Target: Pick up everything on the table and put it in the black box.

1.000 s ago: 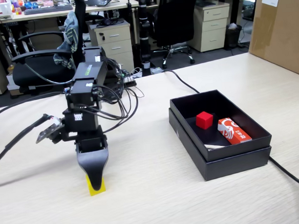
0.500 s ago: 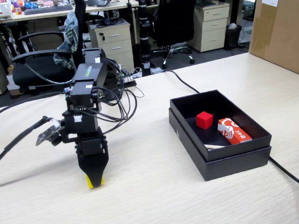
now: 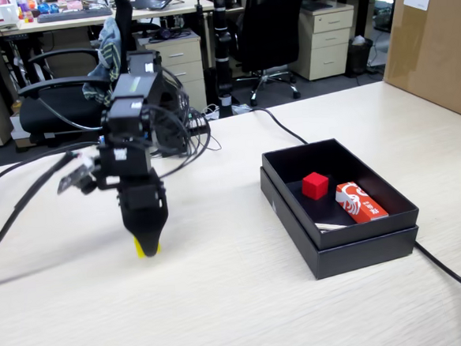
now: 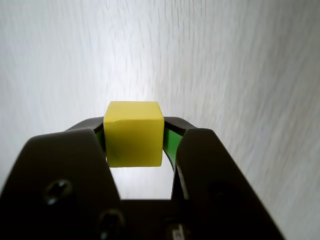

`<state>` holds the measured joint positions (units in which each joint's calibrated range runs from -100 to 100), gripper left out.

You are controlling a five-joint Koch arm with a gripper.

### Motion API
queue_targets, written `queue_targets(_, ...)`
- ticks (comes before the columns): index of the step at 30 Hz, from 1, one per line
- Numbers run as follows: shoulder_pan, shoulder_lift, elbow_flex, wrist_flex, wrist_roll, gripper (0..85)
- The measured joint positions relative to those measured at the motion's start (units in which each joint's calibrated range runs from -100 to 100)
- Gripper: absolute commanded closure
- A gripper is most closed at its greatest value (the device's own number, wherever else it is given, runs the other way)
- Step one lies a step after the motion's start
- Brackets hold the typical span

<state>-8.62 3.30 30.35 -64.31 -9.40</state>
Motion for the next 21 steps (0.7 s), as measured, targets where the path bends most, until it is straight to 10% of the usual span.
queue_targets(10,19.0,-42.7,-12.8,-0.1,7.6,84.6)
queue_targets(21,23.5,-0.3,7.9,0.2,10.1,84.5)
